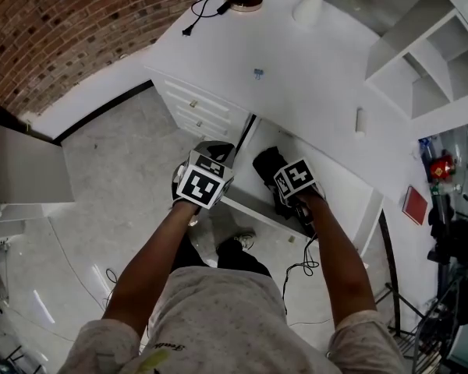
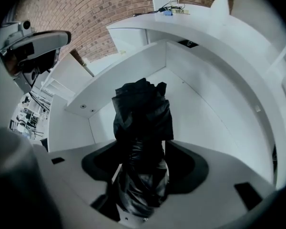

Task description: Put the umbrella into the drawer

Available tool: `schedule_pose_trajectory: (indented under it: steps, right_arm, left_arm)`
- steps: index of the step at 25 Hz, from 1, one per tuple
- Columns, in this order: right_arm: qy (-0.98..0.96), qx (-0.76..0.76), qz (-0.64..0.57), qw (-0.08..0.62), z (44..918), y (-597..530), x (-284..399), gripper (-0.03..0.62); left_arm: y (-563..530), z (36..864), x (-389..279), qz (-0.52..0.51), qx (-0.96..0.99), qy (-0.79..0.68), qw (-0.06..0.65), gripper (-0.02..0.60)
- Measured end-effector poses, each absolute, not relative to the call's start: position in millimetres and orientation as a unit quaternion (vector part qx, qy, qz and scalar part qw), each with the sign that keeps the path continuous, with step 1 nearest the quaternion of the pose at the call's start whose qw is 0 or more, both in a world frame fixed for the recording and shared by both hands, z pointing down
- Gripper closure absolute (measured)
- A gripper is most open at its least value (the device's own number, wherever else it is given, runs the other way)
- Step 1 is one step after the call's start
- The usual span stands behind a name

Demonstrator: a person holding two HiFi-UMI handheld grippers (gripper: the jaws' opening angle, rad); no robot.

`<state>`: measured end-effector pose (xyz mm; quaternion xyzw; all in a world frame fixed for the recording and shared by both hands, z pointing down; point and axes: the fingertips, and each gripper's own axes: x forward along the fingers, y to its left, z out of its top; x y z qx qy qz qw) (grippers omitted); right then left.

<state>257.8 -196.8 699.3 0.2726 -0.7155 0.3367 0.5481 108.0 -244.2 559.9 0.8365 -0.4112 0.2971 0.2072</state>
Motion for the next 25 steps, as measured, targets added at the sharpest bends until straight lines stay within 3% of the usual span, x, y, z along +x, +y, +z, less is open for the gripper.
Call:
schedule_pose_trajectory:
  steps: [6, 25]
  right_arm:
    - [-0.722, 0.303, 0.338, 0.523, 676.3, -202.2, 258.0, 0.33]
    - [-0.763, 0.435, 0.359, 0.317, 552.5, -235.8, 239.6, 0.335]
  left_arm:
    - [-248.1, 546.4, 114.0, 0.288, 0.848, -0.398, 0.2, 0.584]
    - [-272.4, 482.8, 114.3, 0.25, 0.877, -0.377, 0.161, 0.584]
